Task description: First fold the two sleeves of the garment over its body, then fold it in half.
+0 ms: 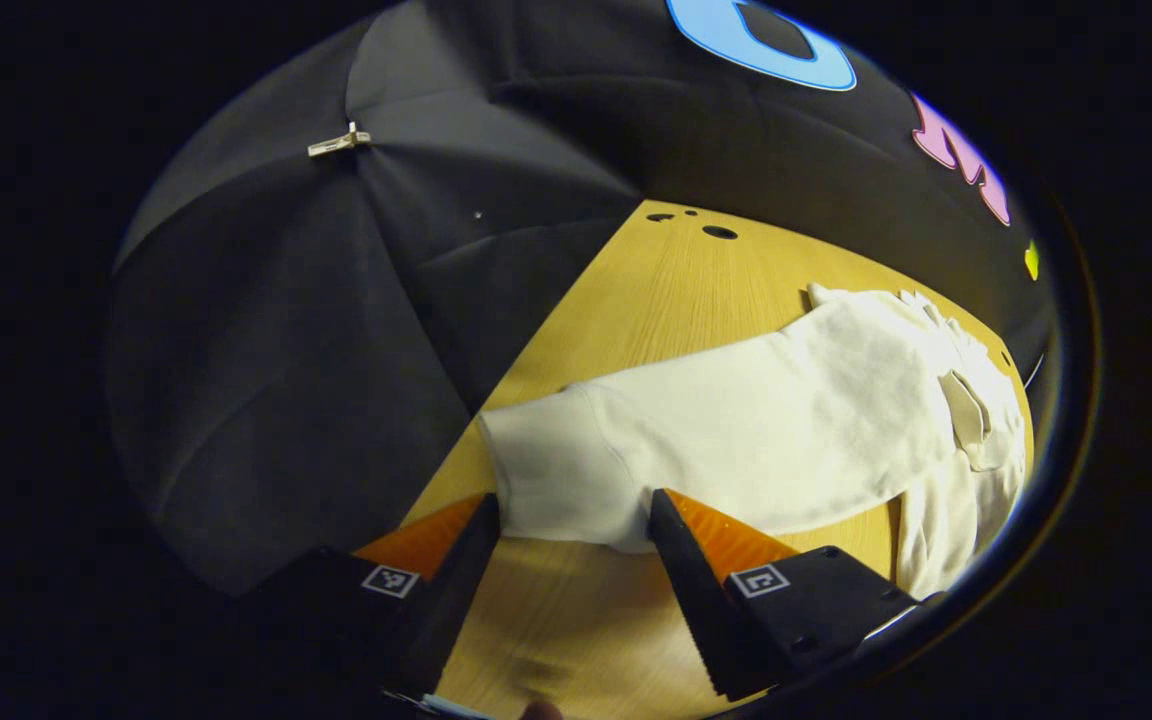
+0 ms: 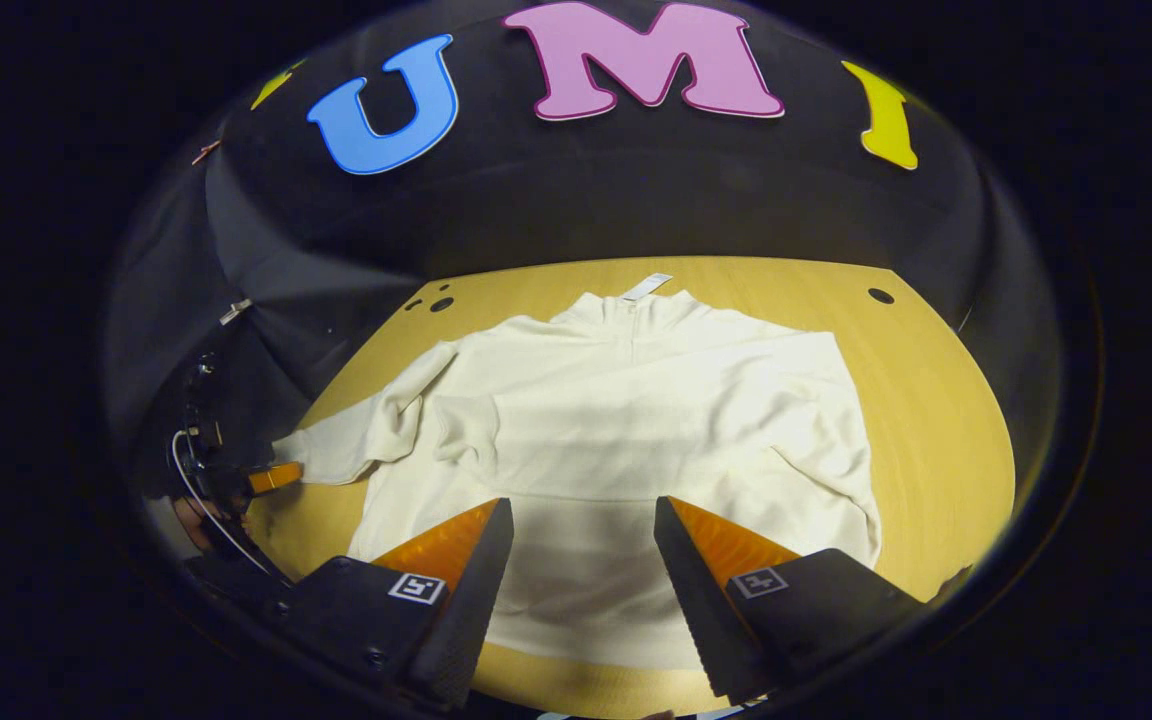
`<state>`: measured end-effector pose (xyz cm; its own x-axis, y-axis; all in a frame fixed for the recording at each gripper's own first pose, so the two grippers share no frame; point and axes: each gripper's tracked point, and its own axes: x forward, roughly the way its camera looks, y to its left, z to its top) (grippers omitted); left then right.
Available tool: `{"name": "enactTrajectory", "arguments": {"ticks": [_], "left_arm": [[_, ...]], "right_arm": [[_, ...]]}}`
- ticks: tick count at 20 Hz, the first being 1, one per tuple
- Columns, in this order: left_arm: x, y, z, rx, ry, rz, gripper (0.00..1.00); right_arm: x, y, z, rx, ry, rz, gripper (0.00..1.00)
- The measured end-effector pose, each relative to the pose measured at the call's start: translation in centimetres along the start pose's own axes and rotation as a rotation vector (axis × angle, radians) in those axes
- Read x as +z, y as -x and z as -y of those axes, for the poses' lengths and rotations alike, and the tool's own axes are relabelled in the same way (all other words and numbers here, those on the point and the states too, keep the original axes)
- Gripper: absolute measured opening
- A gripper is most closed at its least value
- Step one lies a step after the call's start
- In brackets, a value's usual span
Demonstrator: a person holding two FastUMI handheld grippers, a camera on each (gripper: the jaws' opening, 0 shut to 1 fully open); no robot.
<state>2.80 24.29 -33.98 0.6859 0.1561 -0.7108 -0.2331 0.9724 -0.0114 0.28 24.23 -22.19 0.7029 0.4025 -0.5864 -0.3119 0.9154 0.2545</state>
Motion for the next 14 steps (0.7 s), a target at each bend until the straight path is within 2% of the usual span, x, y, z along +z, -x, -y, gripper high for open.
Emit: {"name": "enactTrajectory", "arguments": {"ticks": [1,4,5,7,11,14], "left_arm": [[0.1,-0.1,0.3,-0.017,-0.019,0.011,0.87],[0.9,-0.7,0.3,0.007,0.015,0.025,0.27],[0.8,-0.5,0.3,0.018,0.013,0.016,0.17],[1.1,0.0,0.7,0.021,0.020,0.009,0.12],[3.1,2.9,2.3,0.017,0.036,0.069,0.11],[5.1,5.3,5.6,-0.032,0.009,0.105,0.11]], "right_arm": [[0.0,-0.1,0.3,-0.003,-0.011,-0.003,0.88],[0.6,-0.1,1.0,0.001,-0.046,0.014,0.88],[1.0,0.1,1.4,0.002,-0.050,0.020,0.88],[1.3,0.4,2.2,0.000,-0.046,0.032,0.88],[1.6,1.3,4.3,-0.019,-0.039,0.050,0.88],[1.6,2.1,6.3,-0.033,-0.039,0.055,0.88]]}}
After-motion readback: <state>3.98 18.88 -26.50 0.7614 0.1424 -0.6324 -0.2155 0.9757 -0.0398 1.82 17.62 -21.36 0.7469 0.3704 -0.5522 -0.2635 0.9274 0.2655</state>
